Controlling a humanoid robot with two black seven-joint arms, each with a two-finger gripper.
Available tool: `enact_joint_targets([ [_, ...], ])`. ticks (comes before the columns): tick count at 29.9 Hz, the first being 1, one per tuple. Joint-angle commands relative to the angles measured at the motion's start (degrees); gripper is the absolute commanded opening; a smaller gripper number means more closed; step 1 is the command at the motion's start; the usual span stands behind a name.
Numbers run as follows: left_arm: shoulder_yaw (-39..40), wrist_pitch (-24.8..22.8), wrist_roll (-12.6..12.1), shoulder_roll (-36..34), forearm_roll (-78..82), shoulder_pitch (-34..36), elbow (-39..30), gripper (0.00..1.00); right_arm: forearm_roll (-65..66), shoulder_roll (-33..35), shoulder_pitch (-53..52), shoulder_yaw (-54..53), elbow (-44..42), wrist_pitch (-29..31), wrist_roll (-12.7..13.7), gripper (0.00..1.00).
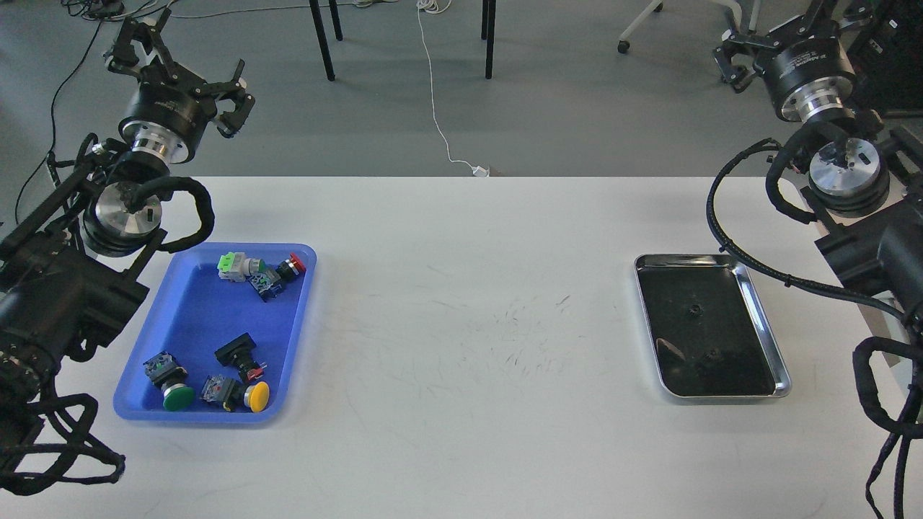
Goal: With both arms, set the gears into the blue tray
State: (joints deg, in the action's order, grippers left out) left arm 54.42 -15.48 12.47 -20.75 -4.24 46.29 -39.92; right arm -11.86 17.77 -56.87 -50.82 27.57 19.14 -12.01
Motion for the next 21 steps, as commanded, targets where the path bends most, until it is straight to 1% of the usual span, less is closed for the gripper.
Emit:
enact_joint_targets([
  [1,0.0,0.4,-0.1,-0.1,0.0,0.3,-0.1,0.98,0.0,0.0,0.2,-0.2,-0.1,0.1,0.1,0.99],
  [8,-0.8,1.0,-0.2,0.3,0.5,0.0,-0.1,0.98,0.0,0.2,1.9,0.0,0.4,-0.2,0.0,0.99],
  [11,-0.8,0.9,-0.3,0.1,0.4,0.5,-0.2,0.98,0.1,1.9,1.8,0.7,0.7,-0.2,0.0,0.99],
  [14,-0.7,0.5,-0.7,-0.1,0.3,0.8,-0.2,0.98,0.3,5.2,1.5,2.5,3.8,-0.1,0.0,0.99],
  [16,-0.8,0.4,-0.8,-0.2,0.3,1.2,-0.2,0.98,0.3,8.1,1.5,4.4,7.3,-0.1,0.0,0.99],
  [19,-0.8,0.4,-0.9,-0.2,0.3,1.3,-0.7,0.98,0.6,12.9,1.3,8.8,13.4,-0.1,0.2,0.99],
  [21,-0.8,0.4,-0.9,-0.2,0.3,1.4,-0.9,0.98,2.0,15.1,0.8,12.7,14.9,-0.3,0.2,0.99],
])
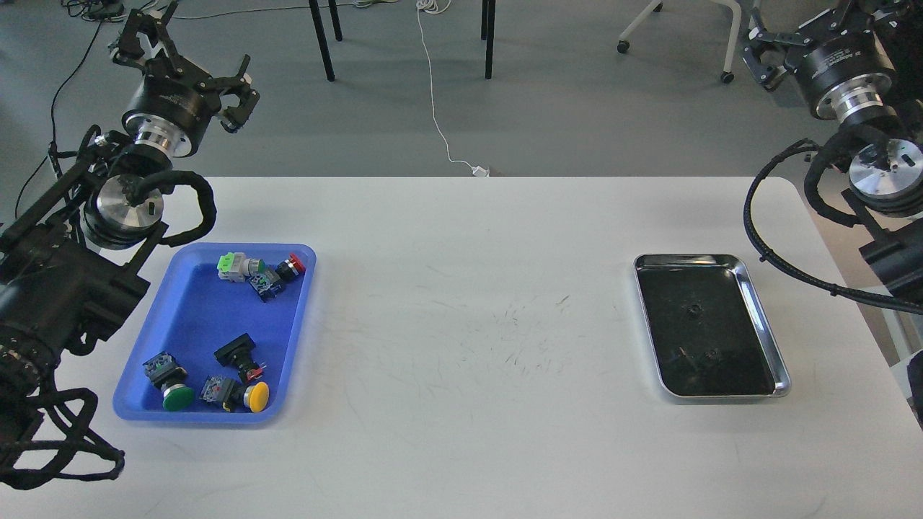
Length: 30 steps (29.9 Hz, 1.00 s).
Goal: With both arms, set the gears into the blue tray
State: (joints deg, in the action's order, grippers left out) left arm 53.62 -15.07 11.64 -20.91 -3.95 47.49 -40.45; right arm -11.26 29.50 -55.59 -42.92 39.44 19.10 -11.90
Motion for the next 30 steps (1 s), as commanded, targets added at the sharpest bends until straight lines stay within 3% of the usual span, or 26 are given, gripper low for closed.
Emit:
enact_joint_targets([
  [1,-0.1,0.3,-0.2,0.1,-0.1,0.2,-0.6,0.98,2.1,4.0,-1.0,6.5,3.0,-0.3,0.1,0.99],
  [6,-0.1,1.6,-1.1,-0.5,-0.2,-0.5,-5.0,0.98,5.1,9.9,-5.5,19.2,4.1,-0.3,-0.2,0.99],
  [12,-0.1,1.5,-1.5,-1.3,-0.4,-0.6,-5.3,0.98,9.0,14.7,-13.2,34.4,6.8,-0.3,-1.3,0.97],
  [19,0.6,0.9,-1.9,-2.6,-0.4,-0.6,-5.4,0.98,28.3,18.0,-21.3,49.8,15.4,0.6,-7.6,0.97],
  [30,1.0,0.8,-1.6,-2.4,-0.4,-0.6,-5.4,0.98,57.3,16.9,-36.3,76.2,25.2,0.6,-8.0,0.96],
])
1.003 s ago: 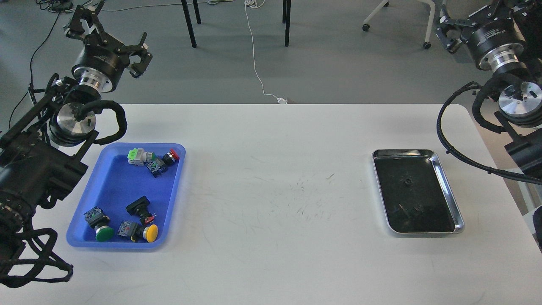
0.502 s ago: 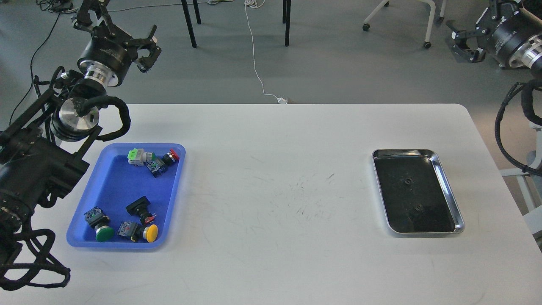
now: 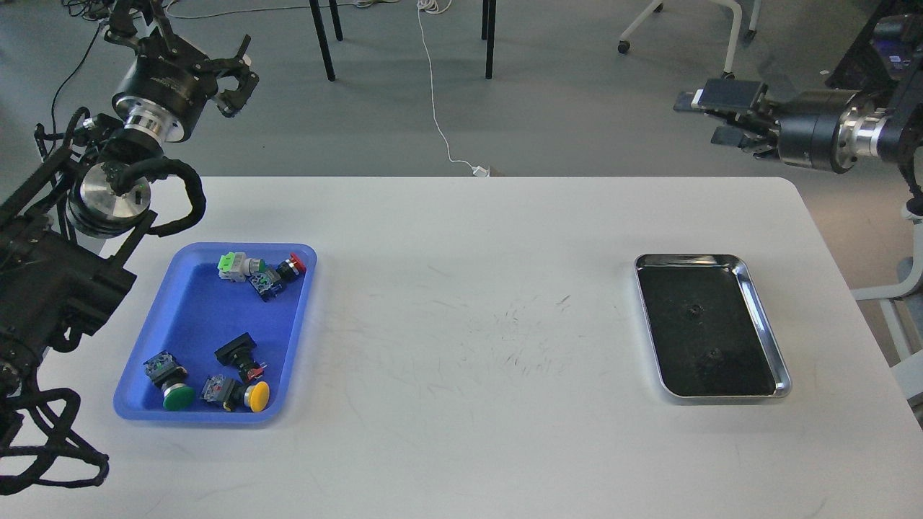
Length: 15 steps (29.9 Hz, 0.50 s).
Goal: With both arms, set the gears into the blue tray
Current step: 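Move the right gripper over the dark metal tray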
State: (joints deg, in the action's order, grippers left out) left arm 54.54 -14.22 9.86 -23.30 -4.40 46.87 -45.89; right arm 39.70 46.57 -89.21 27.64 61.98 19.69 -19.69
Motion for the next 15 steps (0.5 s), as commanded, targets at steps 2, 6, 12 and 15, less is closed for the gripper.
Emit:
enact_joint_targets([
  [2,0.0,0.0,0.2,0.0,0.0,0.1,0.0,0.98,11.1,-0.5,-3.4,8.6,4.3,-0.2,-0.3,0.96],
  [6,0.0,0.0,0.3,-0.2,0.0,0.1,0.0,0.98,20.1,-2.8,-3.3,12.6,4.3,-0.2,-0.3,0.96],
  [12,0.0,-0.2,0.2,-0.8,0.0,0.1,0.0,0.98,24.6,-9.9,-0.4,20.3,-0.8,-2.4,-0.8,0.85],
  [15,-0.1,-1.0,0.2,-1.0,0.0,0.0,0.0,0.98,24.7,-13.8,2.0,21.6,-4.9,-2.7,-0.7,0.84],
])
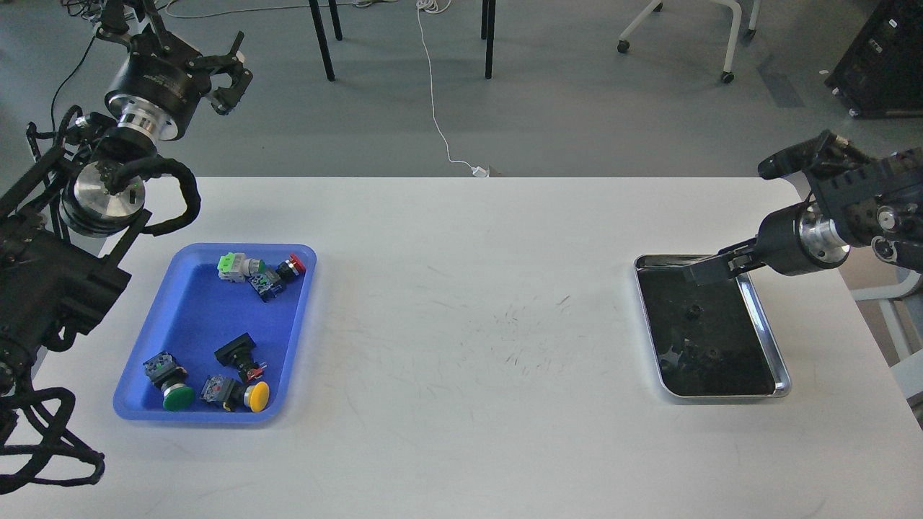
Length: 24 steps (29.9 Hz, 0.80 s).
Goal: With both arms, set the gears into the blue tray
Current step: 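Move the right gripper over the dark metal tray, then lower the right gripper and grasp the small black gear in the metal tray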
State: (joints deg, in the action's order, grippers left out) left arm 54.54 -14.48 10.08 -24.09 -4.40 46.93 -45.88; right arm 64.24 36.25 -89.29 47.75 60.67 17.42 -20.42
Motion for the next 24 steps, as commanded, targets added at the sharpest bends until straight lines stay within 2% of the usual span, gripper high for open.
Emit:
enact_joint_targets([
  [1,0.0,-1.2,-0.1,-0.2,0.0,-0.1,0.0,0.98,0.2,-4.9,3.1,2.3,-5.2,-0.5,0.0,0.84],
  [4,0.0,-1.3,0.1,-0.2,0.0,-0.1,0.0,0.98,0.2,-8.4,4.6,5.0,-7.8,-0.5,-0.1,0.77],
  [7,0.0,-1.3,0.1,-0.3,-0.1,-0.1,0.0,0.98,0.2,-9.0,5.6,5.5,-8.4,-0.5,0.0,0.7],
  [24,0.0,-1.2,0.3,-0.3,-0.1,-0.1,0.0,0.98,0.1,-10.1,9.7,5.2,-11.6,-2.7,0.8,0.59],
])
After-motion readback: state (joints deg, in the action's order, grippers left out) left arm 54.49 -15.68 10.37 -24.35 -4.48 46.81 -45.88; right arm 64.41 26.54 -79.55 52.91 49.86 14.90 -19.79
